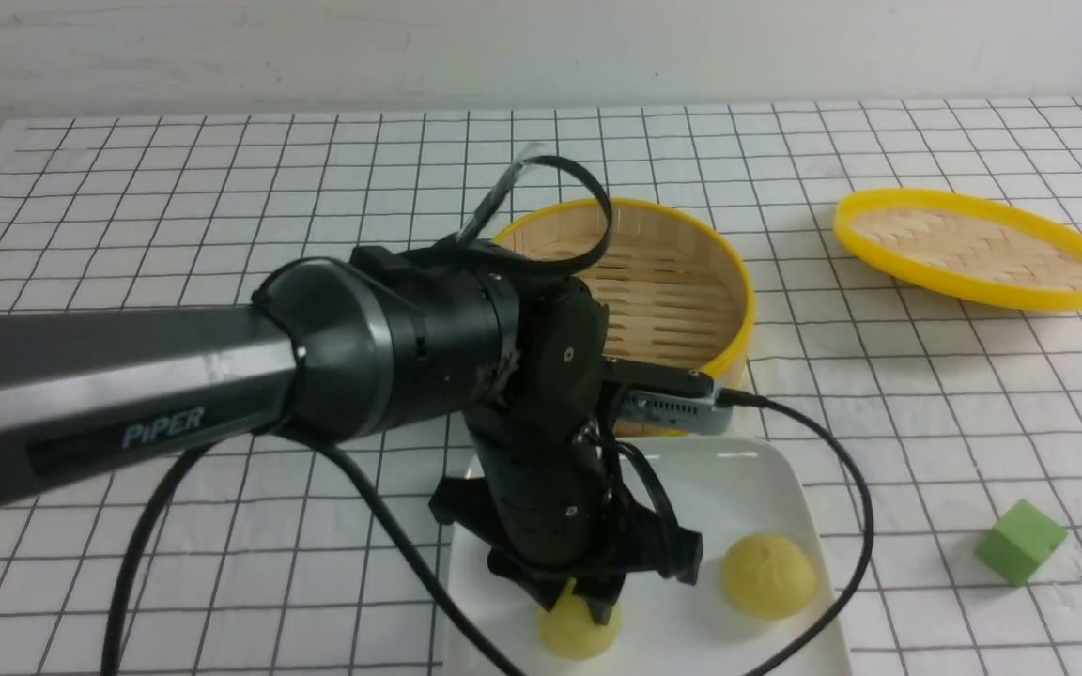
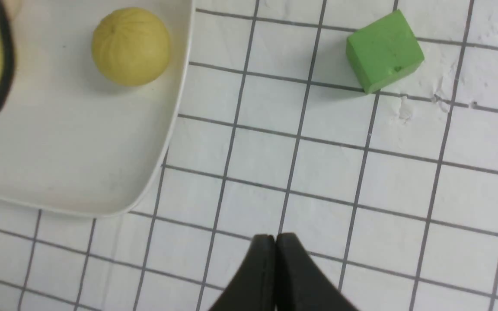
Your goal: Put the steamed buns into the plate on the white-black tablecloth.
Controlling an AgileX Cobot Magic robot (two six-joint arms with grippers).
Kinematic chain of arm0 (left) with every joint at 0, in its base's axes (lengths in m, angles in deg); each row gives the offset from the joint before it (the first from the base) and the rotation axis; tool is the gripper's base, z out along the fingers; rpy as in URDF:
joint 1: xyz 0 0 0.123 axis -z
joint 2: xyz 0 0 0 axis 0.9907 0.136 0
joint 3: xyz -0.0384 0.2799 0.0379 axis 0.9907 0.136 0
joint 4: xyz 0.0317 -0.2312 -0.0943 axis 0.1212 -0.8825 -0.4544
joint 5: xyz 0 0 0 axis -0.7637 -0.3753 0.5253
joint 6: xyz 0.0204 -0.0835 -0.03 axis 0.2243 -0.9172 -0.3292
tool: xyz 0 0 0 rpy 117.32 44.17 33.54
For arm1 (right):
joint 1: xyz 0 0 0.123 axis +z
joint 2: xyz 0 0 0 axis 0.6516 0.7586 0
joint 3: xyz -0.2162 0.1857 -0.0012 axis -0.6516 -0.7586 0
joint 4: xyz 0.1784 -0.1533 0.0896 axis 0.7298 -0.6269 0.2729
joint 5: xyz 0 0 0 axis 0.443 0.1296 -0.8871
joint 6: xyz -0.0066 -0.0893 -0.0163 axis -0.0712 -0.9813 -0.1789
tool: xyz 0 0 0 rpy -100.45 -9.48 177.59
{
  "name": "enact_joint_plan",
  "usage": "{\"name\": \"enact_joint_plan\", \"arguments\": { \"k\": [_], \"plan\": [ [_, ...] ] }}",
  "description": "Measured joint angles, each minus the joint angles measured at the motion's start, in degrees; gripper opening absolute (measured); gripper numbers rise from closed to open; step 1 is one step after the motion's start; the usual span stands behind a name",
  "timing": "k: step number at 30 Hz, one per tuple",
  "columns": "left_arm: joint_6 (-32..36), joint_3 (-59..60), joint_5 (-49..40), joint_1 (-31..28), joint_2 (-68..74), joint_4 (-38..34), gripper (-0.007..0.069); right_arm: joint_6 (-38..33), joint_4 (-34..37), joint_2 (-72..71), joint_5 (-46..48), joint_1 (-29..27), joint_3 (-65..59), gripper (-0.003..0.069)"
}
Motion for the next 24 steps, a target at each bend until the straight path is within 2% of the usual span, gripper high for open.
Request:
{"name": "enact_joint_plan", "arguments": {
  "k": [4,7,8,10,14,18,24],
  "plan": [
    [-0.32,0.00,0.91,0.00,0.00,-0.19,0.0414,2.81,-1.60,-11.48,1.18,0.00,0.69,-0.0016],
    [-0.32,-0.40,0.75,0.00,0.00,-0.25,0.0463,4.03,-3.47,-22.02,-2.69,0.00,-0.71,-0.0016],
    [-0.32,-0.51,0.76,0.00,0.00,-0.25,0.0466,4.09,-3.91,-24.32,-4.60,0.00,-1.63,-0.0016],
    [-0.32,-1.25,0.82,0.00,0.00,-0.25,0.0478,4.26,-5.28,-33.10,-16.93,0.00,-8.46,-0.0015],
    [-0.32,-1.62,0.87,0.00,0.00,-0.31,0.0479,4.26,-5.73,-39.26,-34.55,0.00,-19.77,-0.0014],
    [-0.32,-1.62,0.87,0.00,0.00,-0.31,0.0479,4.31,-5.73,-40.04,-41.76,0.00,-25.05,-0.0011],
    [-0.32,-1.62,1.82,0.00,0.00,-0.31,0.0476,4.69,-5.73,-40.09,-42.04,0.00,-26.25,-0.0008]
  ]
}}
